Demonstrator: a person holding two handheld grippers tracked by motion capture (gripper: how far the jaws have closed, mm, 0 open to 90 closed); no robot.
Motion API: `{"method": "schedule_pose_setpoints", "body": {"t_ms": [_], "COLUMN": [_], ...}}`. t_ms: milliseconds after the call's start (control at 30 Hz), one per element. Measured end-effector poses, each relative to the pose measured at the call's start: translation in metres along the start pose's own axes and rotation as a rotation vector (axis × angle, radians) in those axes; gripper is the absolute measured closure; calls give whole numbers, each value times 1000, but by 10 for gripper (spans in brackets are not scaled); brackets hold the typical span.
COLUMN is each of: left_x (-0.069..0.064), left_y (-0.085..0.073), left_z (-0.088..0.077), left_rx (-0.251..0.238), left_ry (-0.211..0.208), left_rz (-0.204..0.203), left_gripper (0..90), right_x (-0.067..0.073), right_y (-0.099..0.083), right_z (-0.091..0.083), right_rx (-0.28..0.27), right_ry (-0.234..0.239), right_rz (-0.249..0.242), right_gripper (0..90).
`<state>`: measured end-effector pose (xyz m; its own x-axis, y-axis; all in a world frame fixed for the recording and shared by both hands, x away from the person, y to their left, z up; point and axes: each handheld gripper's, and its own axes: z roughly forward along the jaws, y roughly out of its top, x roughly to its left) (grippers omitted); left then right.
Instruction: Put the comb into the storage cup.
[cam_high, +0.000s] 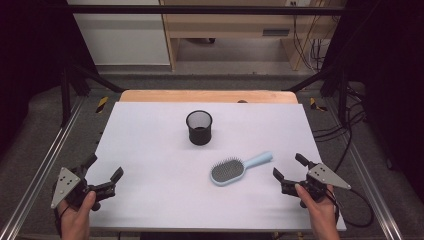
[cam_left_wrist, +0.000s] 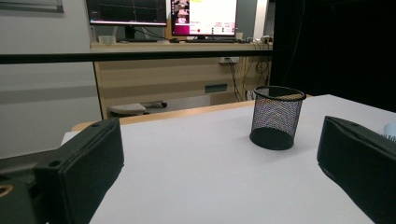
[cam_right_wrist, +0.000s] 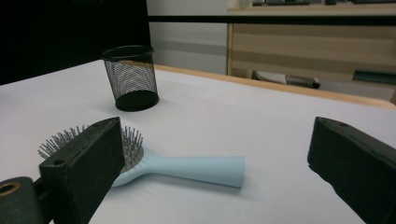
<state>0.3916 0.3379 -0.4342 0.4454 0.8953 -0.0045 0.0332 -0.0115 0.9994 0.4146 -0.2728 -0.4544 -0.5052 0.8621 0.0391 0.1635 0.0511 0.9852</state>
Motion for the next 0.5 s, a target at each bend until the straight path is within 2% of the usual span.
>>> {"method": "schedule_pose_setpoints", "body": {"t_ms": [400, 500], "left_x": [-1, 0], "left_y": [-2, -1], "left_z": [1, -4], "left_rx": [14, 9], "left_ry": [-2, 14], "left_rz": [1, -4], "left_gripper": [8, 8], "right_x": [3, 6], "right_y": [1, 11], "right_z": [1, 3], "right_rx": [41, 17], "right_ry": [-13, 11], "right_rz": [8, 44], "right_gripper": [80, 110]}}
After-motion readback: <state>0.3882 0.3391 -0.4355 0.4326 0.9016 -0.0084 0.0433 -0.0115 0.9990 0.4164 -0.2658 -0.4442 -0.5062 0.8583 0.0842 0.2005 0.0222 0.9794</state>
